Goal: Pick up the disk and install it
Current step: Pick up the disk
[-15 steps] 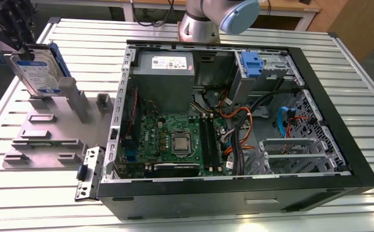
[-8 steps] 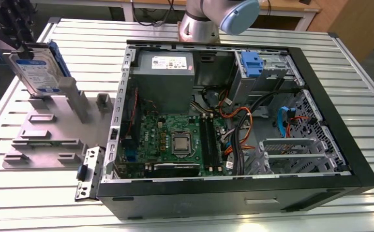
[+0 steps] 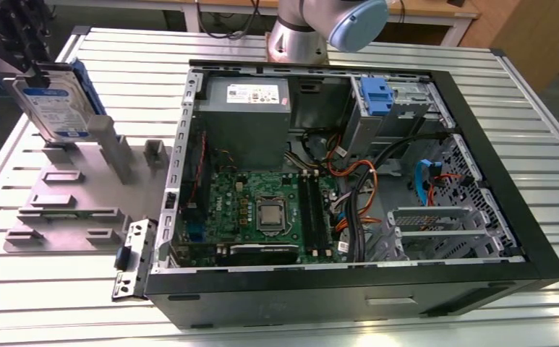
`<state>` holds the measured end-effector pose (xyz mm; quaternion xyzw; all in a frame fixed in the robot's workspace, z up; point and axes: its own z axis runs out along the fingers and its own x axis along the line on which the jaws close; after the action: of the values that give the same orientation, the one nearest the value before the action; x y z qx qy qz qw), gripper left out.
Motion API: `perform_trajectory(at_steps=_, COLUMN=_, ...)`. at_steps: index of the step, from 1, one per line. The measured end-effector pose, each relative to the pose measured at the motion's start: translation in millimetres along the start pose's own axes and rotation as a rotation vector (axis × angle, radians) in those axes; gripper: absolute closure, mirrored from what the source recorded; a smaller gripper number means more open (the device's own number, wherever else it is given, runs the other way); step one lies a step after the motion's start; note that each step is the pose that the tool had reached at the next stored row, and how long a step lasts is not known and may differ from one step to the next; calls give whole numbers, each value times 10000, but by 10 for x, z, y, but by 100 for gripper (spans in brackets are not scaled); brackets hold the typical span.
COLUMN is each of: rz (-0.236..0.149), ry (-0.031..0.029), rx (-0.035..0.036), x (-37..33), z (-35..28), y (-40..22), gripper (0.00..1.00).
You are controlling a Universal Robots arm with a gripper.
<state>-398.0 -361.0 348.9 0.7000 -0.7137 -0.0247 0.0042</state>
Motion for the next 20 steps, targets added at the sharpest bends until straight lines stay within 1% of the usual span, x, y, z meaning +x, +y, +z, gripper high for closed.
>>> perform_trajectory(at_steps=3, rz=0, ry=0, rx=1, x=-1, z=-19, y=1, gripper=65)
perform_trajectory(at_steps=14, rz=0, ry=-1, rx=1, x=-1, z=-42, y=2, gripper=65)
perform_trajectory(at_steps=20, rz=0, ry=0, rx=1, x=-2, z=-77, y=3, gripper=65)
